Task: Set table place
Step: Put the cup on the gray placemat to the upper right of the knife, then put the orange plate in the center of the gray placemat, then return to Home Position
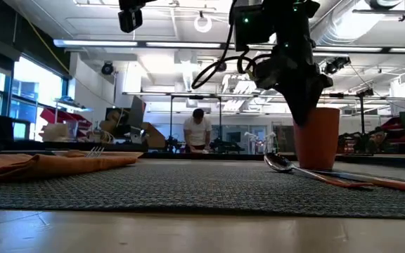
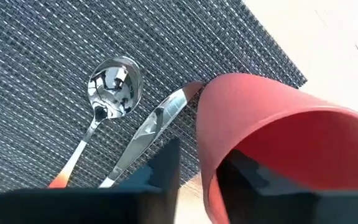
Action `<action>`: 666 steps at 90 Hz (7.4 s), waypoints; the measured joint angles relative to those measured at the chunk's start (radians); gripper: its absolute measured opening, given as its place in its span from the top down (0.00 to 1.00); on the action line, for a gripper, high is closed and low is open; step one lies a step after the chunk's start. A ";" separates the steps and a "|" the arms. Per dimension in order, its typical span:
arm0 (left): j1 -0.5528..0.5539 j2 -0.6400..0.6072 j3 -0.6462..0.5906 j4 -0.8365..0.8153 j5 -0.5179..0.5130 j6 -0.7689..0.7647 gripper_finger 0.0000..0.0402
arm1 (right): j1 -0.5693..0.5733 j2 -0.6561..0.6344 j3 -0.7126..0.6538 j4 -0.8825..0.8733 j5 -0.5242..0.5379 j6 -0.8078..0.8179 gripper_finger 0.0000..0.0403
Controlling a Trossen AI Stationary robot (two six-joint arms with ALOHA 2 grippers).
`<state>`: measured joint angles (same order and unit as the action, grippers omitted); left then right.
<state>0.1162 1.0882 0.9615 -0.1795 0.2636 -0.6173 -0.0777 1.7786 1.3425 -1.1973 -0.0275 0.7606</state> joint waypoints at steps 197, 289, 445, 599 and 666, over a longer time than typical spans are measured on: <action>0.544 -0.009 -0.660 -0.138 -0.512 -0.786 0.37 | -0.345 -0.003 0.579 -0.167 0.102 -0.764 0.44; 0.576 0.025 -0.808 0.457 -0.618 -0.846 0.99 | -0.266 -0.003 0.579 -0.171 -0.090 -0.574 0.44; -0.008 0.501 -0.330 0.412 0.026 -0.298 1.00 | -0.240 -0.208 0.580 0.018 0.051 -0.313 0.44; 0.221 -0.157 -0.332 0.131 -0.232 -0.242 0.64 | -0.227 -0.892 -0.174 0.696 -0.295 -0.245 0.66; 0.311 -0.168 -0.332 0.130 -0.168 -0.317 0.64 | -0.122 -1.630 -0.930 1.035 0.118 -0.103 0.66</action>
<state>0.4274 0.9202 0.6300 -0.0495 0.0956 -0.9344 -0.2001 0.1489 0.4125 -0.1618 0.0907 0.6574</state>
